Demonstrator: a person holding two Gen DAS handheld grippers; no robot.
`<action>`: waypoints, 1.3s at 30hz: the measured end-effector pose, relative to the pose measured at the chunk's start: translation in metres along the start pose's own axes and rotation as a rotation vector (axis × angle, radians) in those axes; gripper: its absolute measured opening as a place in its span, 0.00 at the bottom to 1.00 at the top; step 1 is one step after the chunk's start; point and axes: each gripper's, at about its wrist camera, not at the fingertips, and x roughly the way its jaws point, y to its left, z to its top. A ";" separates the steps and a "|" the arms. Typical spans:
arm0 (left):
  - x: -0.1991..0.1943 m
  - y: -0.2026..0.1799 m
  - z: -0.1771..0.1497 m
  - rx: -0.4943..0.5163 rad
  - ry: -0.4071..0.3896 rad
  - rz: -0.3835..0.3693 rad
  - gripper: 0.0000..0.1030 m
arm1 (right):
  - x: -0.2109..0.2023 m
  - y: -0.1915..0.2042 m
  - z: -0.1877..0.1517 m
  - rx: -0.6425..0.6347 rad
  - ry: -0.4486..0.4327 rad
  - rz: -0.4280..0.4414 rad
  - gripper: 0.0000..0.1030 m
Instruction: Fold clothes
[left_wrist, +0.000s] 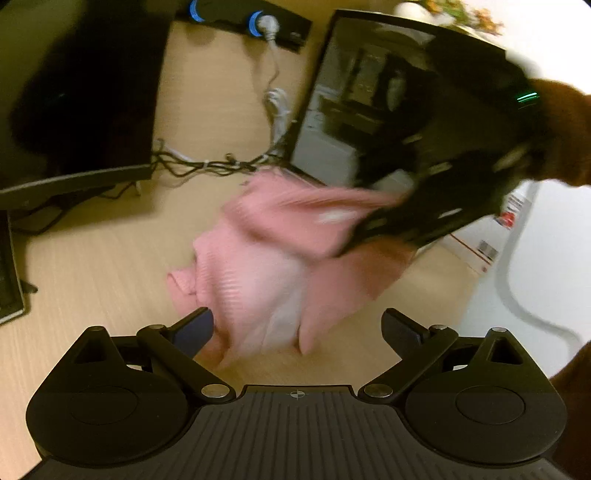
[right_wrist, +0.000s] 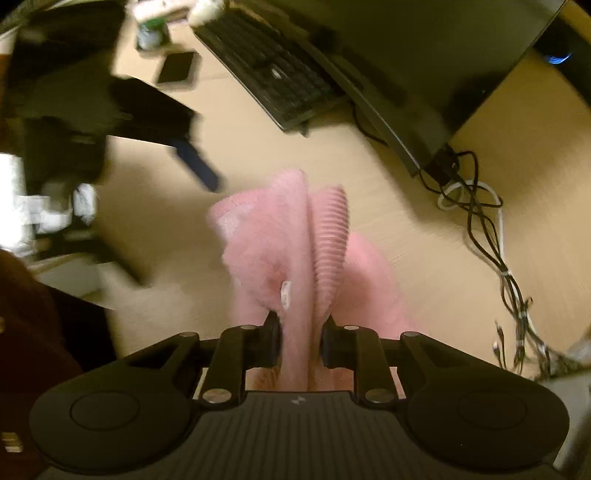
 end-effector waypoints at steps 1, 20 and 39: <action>0.003 0.000 0.001 -0.017 0.005 0.022 0.97 | 0.020 -0.009 0.000 -0.014 0.009 -0.009 0.25; 0.108 -0.005 0.080 0.036 0.132 0.145 0.97 | -0.009 -0.078 -0.092 0.526 -0.426 -0.279 0.85; 0.160 -0.018 0.145 0.270 0.184 -0.012 0.97 | 0.018 -0.102 -0.149 0.958 -0.395 -0.160 1.00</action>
